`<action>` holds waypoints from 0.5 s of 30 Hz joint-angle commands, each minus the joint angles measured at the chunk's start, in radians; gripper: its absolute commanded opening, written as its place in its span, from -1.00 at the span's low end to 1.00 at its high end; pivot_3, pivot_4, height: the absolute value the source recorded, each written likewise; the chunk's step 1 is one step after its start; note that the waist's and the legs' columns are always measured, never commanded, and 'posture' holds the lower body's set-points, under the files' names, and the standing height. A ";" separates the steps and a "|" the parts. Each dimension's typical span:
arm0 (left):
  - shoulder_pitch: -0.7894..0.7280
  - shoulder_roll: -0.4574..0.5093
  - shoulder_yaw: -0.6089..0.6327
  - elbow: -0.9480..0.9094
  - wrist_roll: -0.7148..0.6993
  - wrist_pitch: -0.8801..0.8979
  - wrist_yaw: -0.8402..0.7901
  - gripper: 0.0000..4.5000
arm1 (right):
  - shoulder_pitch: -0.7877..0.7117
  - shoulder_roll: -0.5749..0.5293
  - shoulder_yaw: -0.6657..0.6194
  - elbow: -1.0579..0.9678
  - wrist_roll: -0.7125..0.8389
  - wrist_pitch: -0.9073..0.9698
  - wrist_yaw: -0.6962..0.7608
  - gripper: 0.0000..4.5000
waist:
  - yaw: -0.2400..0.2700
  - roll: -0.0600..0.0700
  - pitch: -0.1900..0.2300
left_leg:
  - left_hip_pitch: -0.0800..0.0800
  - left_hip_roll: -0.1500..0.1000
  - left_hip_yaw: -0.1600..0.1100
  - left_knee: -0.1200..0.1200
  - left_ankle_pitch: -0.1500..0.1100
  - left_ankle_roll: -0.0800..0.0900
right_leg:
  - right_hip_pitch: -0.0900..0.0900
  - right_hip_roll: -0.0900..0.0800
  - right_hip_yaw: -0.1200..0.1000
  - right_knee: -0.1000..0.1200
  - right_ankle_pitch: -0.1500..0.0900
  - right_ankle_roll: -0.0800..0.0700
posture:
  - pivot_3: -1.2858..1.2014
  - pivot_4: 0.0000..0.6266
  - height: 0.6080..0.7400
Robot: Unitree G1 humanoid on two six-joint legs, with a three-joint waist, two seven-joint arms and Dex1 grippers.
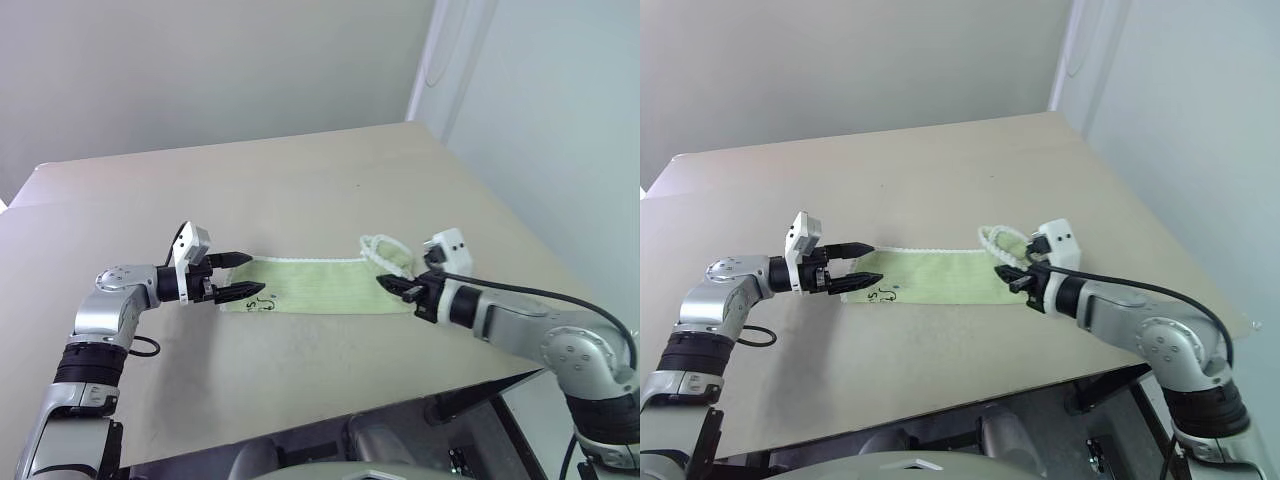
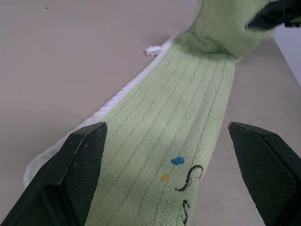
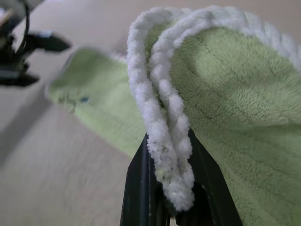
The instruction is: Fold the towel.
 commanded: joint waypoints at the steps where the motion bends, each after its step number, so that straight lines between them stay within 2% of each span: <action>1: -0.036 -0.005 0.005 0.003 0.009 -0.025 -0.002 0.94 | -0.046 0.056 0.064 0.034 -0.113 -0.017 0.016 -0.99 | 0.001 0.000 0.000 | 0.000 0.000 0.000 0.000 0.000 0.000 | 0.000 0.000 0.000 0.001 0.000 0.000 | 0.03 -1.00 1.00; 5: -0.038 -0.009 0.006 -0.001 0.007 -0.021 -0.006 0.94 | -0.074 0.142 0.110 0.117 -0.222 -0.023 0.020 -0.99 | 0.001 0.000 0.000 | 0.001 0.000 0.000 0.000 0.000 0.000 | 0.000 0.000 0.000 0.002 0.000 0.000 | 0.03 -1.00 1.00; 11: -0.025 -0.001 0.006 -0.007 0.014 -0.031 -0.009 0.94 | -0.086 0.206 0.148 0.185 -0.339 -0.014 0.069 -0.99 | 0.000 0.000 0.000 | 0.000 0.000 0.000 0.000 0.000 0.000 | 0.000 0.000 0.000 0.002 0.000 0.000 | 0.03 -1.00 1.00; 15: -0.019 0.000 0.012 -0.023 0.005 -0.019 -0.005 0.94 | -0.091 0.227 0.115 0.186 -0.362 -0.002 0.097 -0.55 | -0.001 0.000 0.000 | 0.000 0.000 0.000 0.001 0.000 0.000 | 0.000 0.000 0.000 0.002 0.000 0.000 | 0.03 -1.00 1.00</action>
